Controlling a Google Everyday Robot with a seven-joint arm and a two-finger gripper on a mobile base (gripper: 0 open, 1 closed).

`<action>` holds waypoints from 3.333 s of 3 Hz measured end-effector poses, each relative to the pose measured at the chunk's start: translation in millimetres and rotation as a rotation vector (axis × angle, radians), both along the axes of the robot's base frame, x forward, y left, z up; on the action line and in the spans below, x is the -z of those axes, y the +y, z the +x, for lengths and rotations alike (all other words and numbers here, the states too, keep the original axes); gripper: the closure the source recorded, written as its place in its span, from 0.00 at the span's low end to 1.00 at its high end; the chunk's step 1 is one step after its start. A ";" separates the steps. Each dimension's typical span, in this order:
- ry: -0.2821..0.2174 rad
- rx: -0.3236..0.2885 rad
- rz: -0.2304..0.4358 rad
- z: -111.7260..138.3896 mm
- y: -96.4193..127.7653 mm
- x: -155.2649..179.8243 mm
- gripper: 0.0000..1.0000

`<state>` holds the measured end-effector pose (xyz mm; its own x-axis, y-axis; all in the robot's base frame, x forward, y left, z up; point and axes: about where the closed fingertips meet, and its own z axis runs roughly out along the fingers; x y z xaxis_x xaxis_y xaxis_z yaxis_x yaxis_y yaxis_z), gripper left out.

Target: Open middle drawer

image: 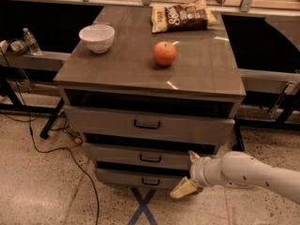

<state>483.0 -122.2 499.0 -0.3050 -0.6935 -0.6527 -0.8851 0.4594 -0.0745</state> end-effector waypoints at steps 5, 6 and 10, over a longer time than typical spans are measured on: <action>-0.105 0.065 -0.024 68.2 11.4 60.6 0.41; -0.101 0.070 -0.023 64.5 9.2 64.3 0.64; -0.079 0.053 -0.059 40.4 -5.8 36.2 1.00</action>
Offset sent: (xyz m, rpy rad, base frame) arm 0.0715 0.0035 -0.0487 -0.0512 -0.1158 -0.0840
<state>523.4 -128.0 462.8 -0.2915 -0.7157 -0.6346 -0.8498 0.4984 -0.1717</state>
